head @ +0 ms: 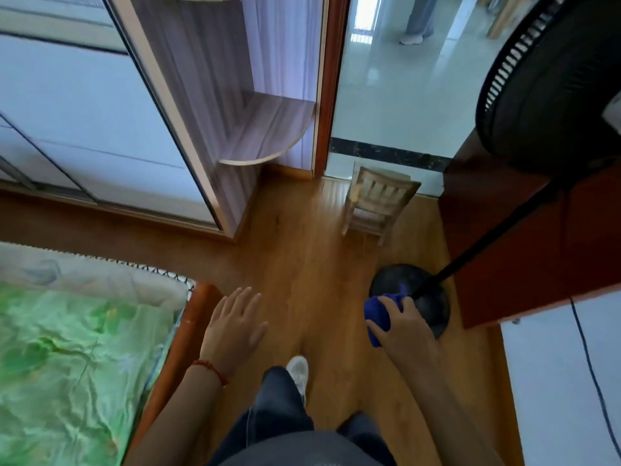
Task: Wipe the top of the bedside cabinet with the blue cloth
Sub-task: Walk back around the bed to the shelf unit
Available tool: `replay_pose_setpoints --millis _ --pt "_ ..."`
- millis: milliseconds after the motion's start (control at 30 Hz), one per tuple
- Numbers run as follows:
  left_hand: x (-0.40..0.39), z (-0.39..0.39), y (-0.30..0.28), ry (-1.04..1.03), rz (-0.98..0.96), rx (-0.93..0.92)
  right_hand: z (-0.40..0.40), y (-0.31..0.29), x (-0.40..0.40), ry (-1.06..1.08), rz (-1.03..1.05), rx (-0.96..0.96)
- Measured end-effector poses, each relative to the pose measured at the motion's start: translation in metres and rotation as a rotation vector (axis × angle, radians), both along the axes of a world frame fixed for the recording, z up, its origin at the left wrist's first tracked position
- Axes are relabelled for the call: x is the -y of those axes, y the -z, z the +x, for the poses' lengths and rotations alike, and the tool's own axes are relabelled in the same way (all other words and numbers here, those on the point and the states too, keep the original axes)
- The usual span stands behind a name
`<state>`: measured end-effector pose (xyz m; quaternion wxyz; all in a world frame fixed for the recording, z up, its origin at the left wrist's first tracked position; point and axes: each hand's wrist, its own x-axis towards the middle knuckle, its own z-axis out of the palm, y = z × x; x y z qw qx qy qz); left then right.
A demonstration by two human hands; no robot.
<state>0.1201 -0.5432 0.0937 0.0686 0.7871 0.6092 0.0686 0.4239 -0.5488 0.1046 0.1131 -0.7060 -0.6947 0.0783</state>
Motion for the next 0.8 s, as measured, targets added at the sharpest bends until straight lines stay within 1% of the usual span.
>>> replay_pose_setpoints --millis 167,267,400,633,800 --pt "-0.091 -0.006 -0.011 -0.015 -0.028 0.005 -0.007 -0.011 -0.095 0.002 -0.003 0.030" --pt "-0.132 -0.006 -0.012 -0.031 -0.016 0.006 -0.009 -0.013 -0.144 -0.036 -0.003 0.049" --pt "-0.180 -0.006 -0.006 -0.076 -0.055 0.001 -0.008 -0.013 -0.209 -0.090 -0.016 0.041" --pt "-0.261 -0.001 -0.009 -0.308 -0.065 0.010 -0.016 -0.013 -0.334 -0.265 -0.054 0.061" --pt "-0.295 -0.002 -0.014 -0.457 -0.093 0.051 -0.034 -0.024 -0.405 -0.407 -0.038 0.047"
